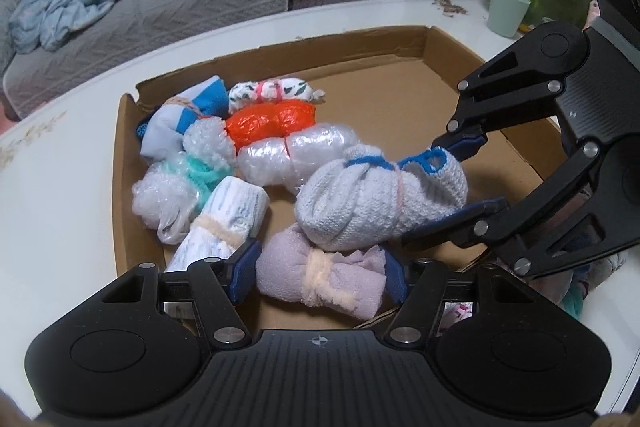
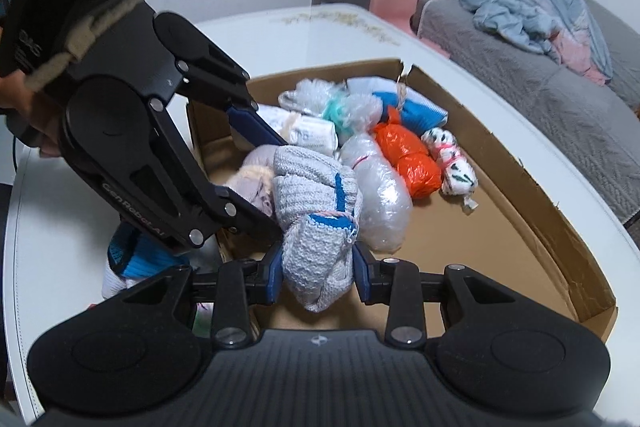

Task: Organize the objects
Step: 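Carry both socks into the box and open both tools to release them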

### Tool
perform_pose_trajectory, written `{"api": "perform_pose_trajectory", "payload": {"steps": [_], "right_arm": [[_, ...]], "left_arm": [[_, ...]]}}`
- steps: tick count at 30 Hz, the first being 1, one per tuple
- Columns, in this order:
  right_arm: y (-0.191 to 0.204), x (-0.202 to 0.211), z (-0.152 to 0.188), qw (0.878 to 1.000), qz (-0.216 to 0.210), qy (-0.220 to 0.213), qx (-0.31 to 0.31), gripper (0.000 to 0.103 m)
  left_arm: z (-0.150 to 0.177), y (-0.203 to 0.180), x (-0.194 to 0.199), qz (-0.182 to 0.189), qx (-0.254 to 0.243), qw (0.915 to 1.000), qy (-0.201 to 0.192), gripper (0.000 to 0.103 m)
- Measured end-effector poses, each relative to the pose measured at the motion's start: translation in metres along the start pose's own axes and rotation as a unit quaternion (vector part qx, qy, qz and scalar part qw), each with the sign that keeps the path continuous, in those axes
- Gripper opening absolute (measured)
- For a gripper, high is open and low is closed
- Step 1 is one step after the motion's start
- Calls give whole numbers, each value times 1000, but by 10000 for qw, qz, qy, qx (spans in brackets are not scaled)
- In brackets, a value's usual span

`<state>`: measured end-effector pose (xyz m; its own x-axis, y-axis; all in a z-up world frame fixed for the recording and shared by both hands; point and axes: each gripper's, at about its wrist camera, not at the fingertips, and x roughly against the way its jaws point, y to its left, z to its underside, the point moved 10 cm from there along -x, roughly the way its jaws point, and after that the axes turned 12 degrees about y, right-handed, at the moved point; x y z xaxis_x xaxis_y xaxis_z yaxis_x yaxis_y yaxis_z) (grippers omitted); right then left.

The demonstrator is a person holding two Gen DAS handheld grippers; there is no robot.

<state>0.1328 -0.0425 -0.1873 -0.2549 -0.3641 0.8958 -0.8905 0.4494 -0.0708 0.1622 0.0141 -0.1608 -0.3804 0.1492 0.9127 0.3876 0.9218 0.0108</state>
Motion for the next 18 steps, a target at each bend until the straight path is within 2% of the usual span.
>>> {"api": "perform_pose_trajectory", "payload": {"steps": [5, 15, 18], "right_arm": [[-1, -9, 1, 9996, -62, 275, 1, 32], [-3, -15, -1, 9988, -2, 496, -42, 32], [-5, -16, 0, 9984, -19, 561, -73, 33]], "left_arm": [[0, -1, -1, -71, 168, 9997, 148, 69], [2, 0, -1, -99, 408, 9986, 314, 70], [1, 0, -1, -10, 491, 9983, 325, 74]]}}
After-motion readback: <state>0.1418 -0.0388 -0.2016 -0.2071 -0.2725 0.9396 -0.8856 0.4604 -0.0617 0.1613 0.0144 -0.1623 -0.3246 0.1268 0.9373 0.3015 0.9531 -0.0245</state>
